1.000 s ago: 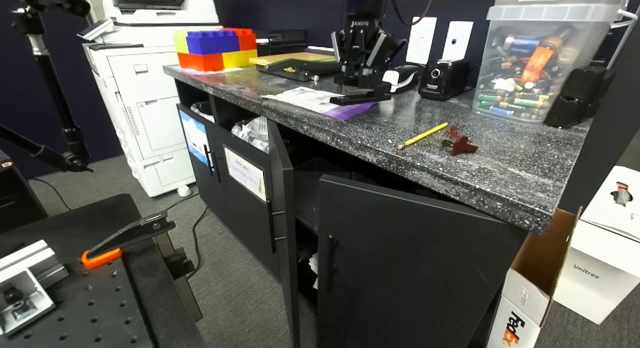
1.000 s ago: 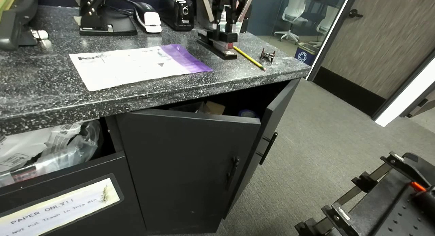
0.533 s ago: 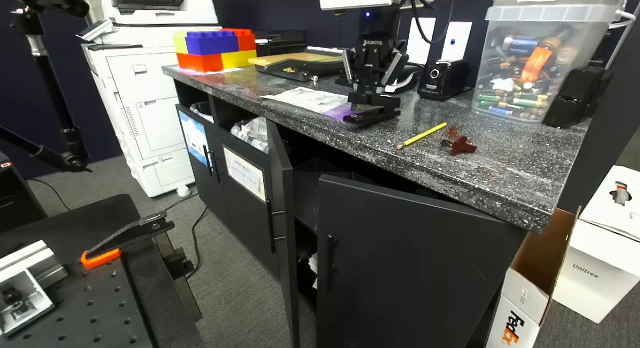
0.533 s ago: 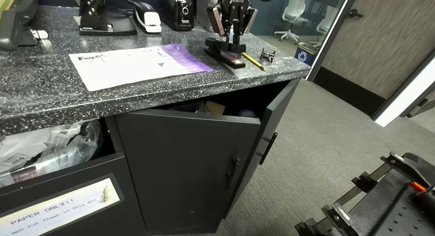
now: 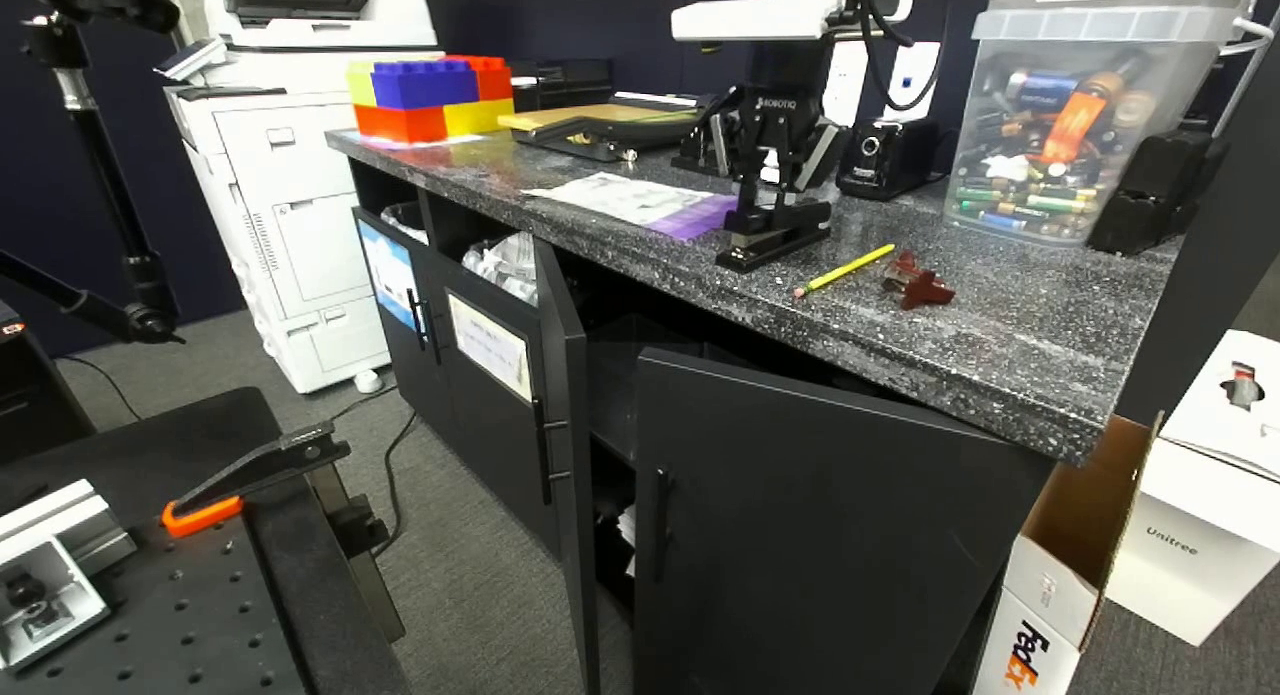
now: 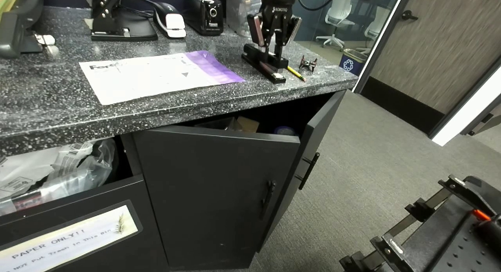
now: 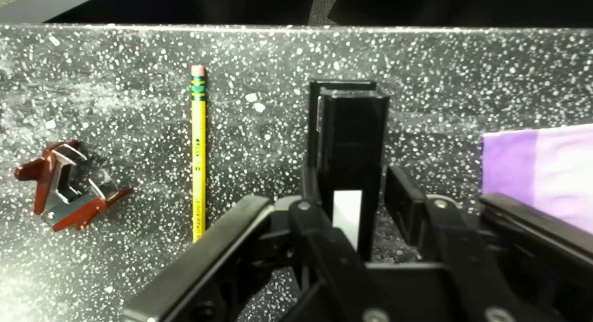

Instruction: Move the stapler to the left on the counter

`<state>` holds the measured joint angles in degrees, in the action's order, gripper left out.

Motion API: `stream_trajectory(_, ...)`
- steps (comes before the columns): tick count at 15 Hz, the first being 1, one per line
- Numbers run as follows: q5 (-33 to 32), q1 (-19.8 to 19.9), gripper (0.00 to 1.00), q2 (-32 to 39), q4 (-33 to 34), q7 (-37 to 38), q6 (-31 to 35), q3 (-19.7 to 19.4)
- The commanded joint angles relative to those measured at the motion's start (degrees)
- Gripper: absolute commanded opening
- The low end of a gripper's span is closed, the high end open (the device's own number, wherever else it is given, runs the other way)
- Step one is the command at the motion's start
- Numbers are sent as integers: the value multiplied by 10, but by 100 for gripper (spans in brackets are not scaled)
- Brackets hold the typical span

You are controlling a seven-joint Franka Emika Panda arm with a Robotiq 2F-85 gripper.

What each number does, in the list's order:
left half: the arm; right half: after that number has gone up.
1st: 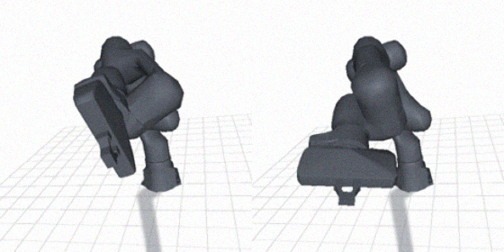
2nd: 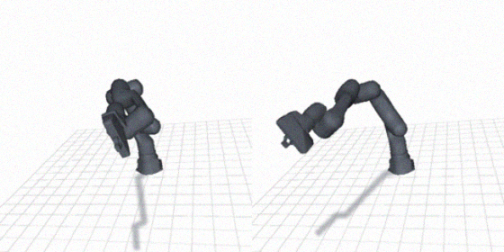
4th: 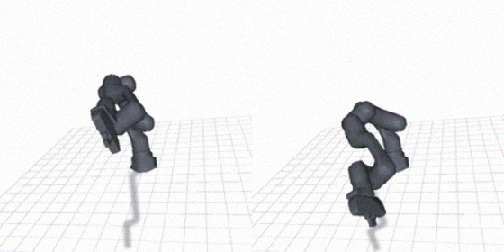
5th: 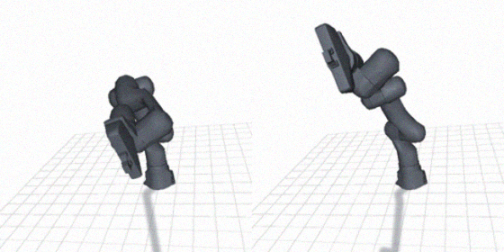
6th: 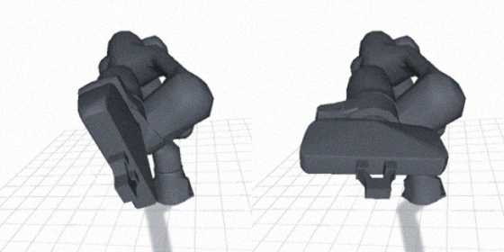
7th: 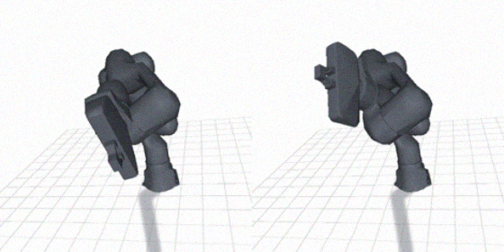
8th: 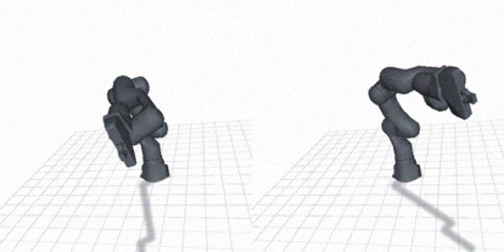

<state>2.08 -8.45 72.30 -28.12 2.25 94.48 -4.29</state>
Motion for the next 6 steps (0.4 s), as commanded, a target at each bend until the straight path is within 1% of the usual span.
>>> stream_trajectory(1,16,10,73,-9,68,24,-90,43)
stream_trajectory(2,33,17,81,-64,10,35,-116,61)
stream_trajectory(3,41,22,88,-77,17,41,-158,69)
stream_trajectory(4,14,10,71,-33,26,28,-95,51)
stream_trajectory(6,23,15,85,-67,25,34,-141,62)
